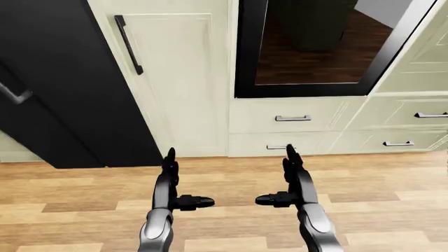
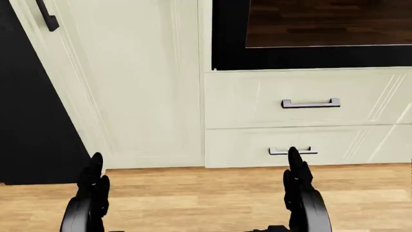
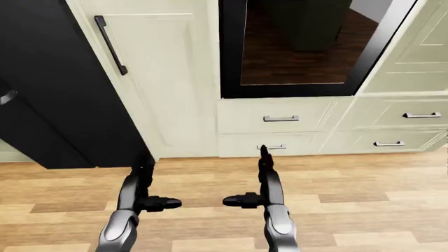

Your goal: Navigate to the hood.

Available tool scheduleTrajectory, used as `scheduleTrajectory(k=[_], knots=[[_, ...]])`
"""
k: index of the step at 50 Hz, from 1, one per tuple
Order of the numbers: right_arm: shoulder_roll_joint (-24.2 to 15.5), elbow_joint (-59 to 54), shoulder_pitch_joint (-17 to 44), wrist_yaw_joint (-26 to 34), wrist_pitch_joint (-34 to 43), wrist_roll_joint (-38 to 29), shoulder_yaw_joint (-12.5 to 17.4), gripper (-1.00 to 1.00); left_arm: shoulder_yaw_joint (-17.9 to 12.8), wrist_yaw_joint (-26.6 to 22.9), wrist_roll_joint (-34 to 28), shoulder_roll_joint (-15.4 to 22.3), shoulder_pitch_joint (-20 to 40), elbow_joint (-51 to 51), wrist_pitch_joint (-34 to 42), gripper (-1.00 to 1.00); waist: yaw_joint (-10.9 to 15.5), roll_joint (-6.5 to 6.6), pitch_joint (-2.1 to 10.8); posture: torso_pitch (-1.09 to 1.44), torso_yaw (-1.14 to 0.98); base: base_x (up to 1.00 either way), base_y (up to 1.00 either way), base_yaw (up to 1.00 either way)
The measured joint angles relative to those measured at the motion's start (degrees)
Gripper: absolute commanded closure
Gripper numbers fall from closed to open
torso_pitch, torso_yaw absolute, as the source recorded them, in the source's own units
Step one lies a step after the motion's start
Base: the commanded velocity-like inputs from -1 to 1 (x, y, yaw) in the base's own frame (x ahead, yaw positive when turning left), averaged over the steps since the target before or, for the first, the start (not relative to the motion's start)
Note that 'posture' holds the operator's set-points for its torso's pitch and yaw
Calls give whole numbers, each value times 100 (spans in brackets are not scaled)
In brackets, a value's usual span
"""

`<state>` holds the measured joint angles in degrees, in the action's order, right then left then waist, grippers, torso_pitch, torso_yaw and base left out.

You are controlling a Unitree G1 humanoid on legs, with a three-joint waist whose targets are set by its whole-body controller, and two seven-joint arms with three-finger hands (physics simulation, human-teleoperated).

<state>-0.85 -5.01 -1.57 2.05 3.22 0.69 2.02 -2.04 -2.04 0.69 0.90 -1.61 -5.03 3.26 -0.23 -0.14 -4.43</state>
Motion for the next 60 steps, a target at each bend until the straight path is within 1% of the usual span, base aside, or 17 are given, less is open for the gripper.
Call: scheduleTrajectory(k=[1, 2, 3, 4, 5, 7, 12, 16, 20, 23, 27, 34, 40, 50, 53, 58, 60], knots=[[42, 414, -162, -53, 102, 0, 1, -100, 12, -11, 10, 3, 11, 103, -10, -100, 14, -13, 52, 0, 0, 0, 0, 0], [93, 995, -308, -89, 183, 55, -22, -100, -4, -14, 20, 12, 38, 255, -69, -100, 18, -10, 187, 0, 0, 0, 0, 0], [107, 1394, -318, -134, 139, 67, -66, -100, -37, -7, 26, 23, 102, 356, -145, -100, 8, -11, 314, 0, 0, 0, 0, 0], [79, 1382, -212, -183, -81, -3, -109, -100, -61, 2, 29, 27, 153, 358, -212, -100, -8, -40, 257, 0, 0, 0, 0, 0], [47, 1105, -85, -215, -338, -71, -105, -100, -53, 4, 30, 18, 135, 327, -246, -100, -7, -67, 243, 0, 0, 0, 0, 0], [-9, 539, 82, -245, -596, -152, -13, -100, 8, -11, 32, 0, 81, 269, -230, -100, 11, -73, 336, 0, 0, 0, 0, 0], [-58, -397, 273, -290, -731, -246, 81, -100, -10, -16, 31, 6, 52, 181, -132, -100, 17, -35, 316, 0, 0, 0, 0, 0], [-57, -537, 329, -300, -845, -270, 61, -100, -23, -7, 28, 10, 67, 202, -129, -100, 31, -10, 337, 0, 0, 0, 0, 0], [-81, -737, 465, -222, -1253, -225, 70, -100, -17, -7, 28, 8, 84, 235, -157, -100, 26, -15, 396, 0, 0, 0, 0, 0], [-111, -796, 499, -178, -1376, -201, 86, -100, -1, -15, 28, 5, 88, 252, -173, -100, 34, -20, 424, 0, 0, 0, 0, 8], [-119, -790, 466, -146, -1356, -196, 120, -100, 19, -26, 28, 0, 80, 219, -150, -100, 55, 11, 381, 0, 0, 0, 0, 35], [-111, -778, 479, -16, -1400, -155, 64, -100, -39, 0, 28, 14, 72, 249, -177, -100, 133, 32, 312, 0, 0, 0, 0, 35], [-116, -912, 516, -5, -1461, -156, 98, -100, -1, -14, 28, 3, 70, 230, -163, -100, 148, 53, 280, 0, 0, 0, 0, 35], [-93, -937, 521, -7, -1484, -169, 53, -100, -25, -5, 28, 11, 63, 232, -163, -100, 201, 16, 242, 0, 0, 0, 0, 38], [-111, -876, 487, -11, -1451, -157, 83, -100, 7, -13, 28, -6, 68, 225, -158, -100, 184, 55, 244, 0, 0, 0, 0, 46], [-130, -958, 493, -22, -1521, -130, 143, -100, 58, -42, 28, -19, 88, 244, -168, -100, 167, 171, 256, 0, 0, 0, 0, 61], [-110, -1012, 500, -8, -1548, -121, 114, -100, 24, -38, 28, 3, 83, 243, -170, -100, 214, 136, 259, 0, 0, 0, 0, 70]])
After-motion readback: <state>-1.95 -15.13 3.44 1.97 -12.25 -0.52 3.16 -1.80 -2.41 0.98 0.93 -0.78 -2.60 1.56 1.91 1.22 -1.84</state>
